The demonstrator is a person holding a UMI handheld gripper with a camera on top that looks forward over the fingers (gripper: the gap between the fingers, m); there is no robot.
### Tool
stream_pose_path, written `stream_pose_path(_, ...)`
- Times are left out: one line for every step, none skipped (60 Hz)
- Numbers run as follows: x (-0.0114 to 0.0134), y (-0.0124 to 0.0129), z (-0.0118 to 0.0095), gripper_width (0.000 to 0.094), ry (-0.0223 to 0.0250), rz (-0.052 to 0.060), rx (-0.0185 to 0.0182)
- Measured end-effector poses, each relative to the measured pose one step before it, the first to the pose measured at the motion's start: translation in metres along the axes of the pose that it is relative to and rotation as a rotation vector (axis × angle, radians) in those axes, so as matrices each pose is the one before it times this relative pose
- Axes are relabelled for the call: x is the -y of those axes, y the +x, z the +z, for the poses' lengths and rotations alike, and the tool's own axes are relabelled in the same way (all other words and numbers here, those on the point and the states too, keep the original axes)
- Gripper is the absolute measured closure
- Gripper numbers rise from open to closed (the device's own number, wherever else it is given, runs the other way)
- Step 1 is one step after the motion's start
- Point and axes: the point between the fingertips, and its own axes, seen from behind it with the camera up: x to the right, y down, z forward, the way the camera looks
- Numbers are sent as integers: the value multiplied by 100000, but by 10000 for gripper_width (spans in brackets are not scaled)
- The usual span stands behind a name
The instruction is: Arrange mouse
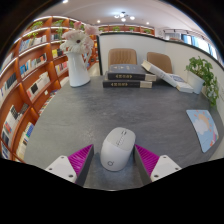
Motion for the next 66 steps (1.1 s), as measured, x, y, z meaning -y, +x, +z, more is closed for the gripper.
stream_pose_path(213, -184, 303, 138, -252, -427, 274)
stream_pose_path(240, -155, 288, 138, -183, -666, 165)
stream_pose_path(177, -150, 280, 139, -487, -682, 21)
stream_pose_path(-121, -176, -250, 139, -89, -805, -198)
stream_pose_path(156, -165, 258, 138, -446, -800, -41)
stream_pose_path(339, -139, 498, 139, -530, -725, 57)
stream_pose_path(159, -120, 200, 143, -281, -642, -2)
stream_pose_path(80, -120, 173, 144, -439, -565, -2)
stream_pose_path(78, -72, 150, 146, -267, -522, -173)
stream_pose_path(67, -86, 114, 150, -328, -440, -165)
stream_pose_path(91, -102, 102, 159, -164, -233, 4)
stream_pose_path(103, -164, 96, 174, -41, 19, 335)
stream_pose_path(8, -65, 55, 187, -90, 55, 333)
stream_pose_path(147, -74, 67, 200, -35, 79, -38)
stream_pose_path(20, -49, 39, 222, -273, 56, -61)
stream_pose_path(22, 53, 33, 247, -276, -42, -439)
stream_pose_path(46, 49, 31, 284, -118, 18, -274)
stream_pose_path(-13, -48, 29, 316, -404, 348, 70)
stream_pose_path(34, 0, 36, 353, -215, 309, -29)
stream_pose_path(18, 76, 43, 391, -337, 94, -299)
stream_pose_path(22, 42, 29, 411, -340, -84, -125)
stream_pose_path(-72, 2, 10, 411, -483, -234, 59)
stream_pose_path(15, 4, 32, 417, -540, 38, 124)
stream_pose_path(-57, 2, 16, 422, -502, -71, 58)
stream_pose_path(-40, 5, -8, 432, -545, -73, -42)
stream_pose_path(15, 10, 8, 444, -352, -16, -94)
stream_pose_path(-31, 10, 11, 460, -548, -181, -61)
stream_pose_path(-11, 20, 22, 474, -496, -365, -90)
stream_pose_path(-3, -4, 5, 492, -512, -265, -24)
stream_pose_path(-12, -6, 22, 503, -529, 69, 62)
stream_pose_path(22, -40, -2, 524, -394, 393, 124)
stream_pose_path(-68, 6, 25, 536, -536, 187, 71)
stream_pose_path(68, -15, 38, 546, -226, 287, 70)
stream_pose_path(-109, -2, -21, 563, -653, 178, 105)
stream_pose_path(16, -7, 12, 566, -443, -104, 151)
stream_pose_path(-13, 8, -36, 587, -784, 34, 75)
stream_pose_path(9, -15, -19, 588, -742, -122, 321)
stream_pose_path(-22, -23, -25, 588, -858, 163, 407)
stream_pose_path(67, -42, -12, 587, -414, 374, 526)
stream_pose_path(52, -26, -6, 588, -419, 449, 608)
stream_pose_path(75, -6, -41, 589, -361, 352, 550)
stream_pose_path(80, 57, -66, 589, -461, 18, 424)
stream_pose_path(49, 0, -20, 588, -403, -461, 628)
stream_pose_path(119, -32, -180, 588, -231, -821, 834)
stream_pose_path(278, 26, -245, 588, 66, -653, 626)
stream_pose_path(452, 144, -322, 588, 569, -413, 210)
stream_pose_path(684, 228, -441, 587, 1310, -638, -6)
stream_pose_path(780, 239, -521, 588, 1744, -921, 127)
stream_pose_path(834, 300, -622, 588, 1757, -778, 105)
stream_pose_path(908, 444, -849, 588, 1478, -348, -89)
stream_pose_path(821, 372, -864, 588, 1909, -344, -502)
stream_pose_path(1053, 588, -832, 588, 2258, -484, -582)
stream_pose_path(1165, 656, -806, 588, 2439, -636, -694)
stream_pose_path(1312, 884, -801, 588, 2504, -552, -783)
stream_pose_path(1247, 871, -878, 588, 2617, -526, -990)
stream_pose_path(1281, 845, -872, 588, 2609, -349, -951)
stream_pose_path(1426, 769, -644, 587, 2415, -311, -713)
stream_pose_path(1172, 878, -1004, 588, 2275, -304, -499)
stream_pose_path(1272, 957, -823, 588, 2583, -297, -709)
stream_pose_path(1315, 998, -781, 589, 2765, -432, -871)
stream_pose_path(1360, 1035, -539, 588, 2981, -551, -968)
stream_pose_path(1242, 1082, -687, 587, 2501, -541, -883)
stream_pose_path(1131, 1103, -661, 587, 2253, -441, -947)
stream_pose_path(1092, 1053, -575, 587, 2259, -520, -1007)
stream_pose_path(1222, 1323, -632, 587, 1713, -498, -659)
stream_pose_path(971, 1219, -567, 588, 2153, -518, -831)
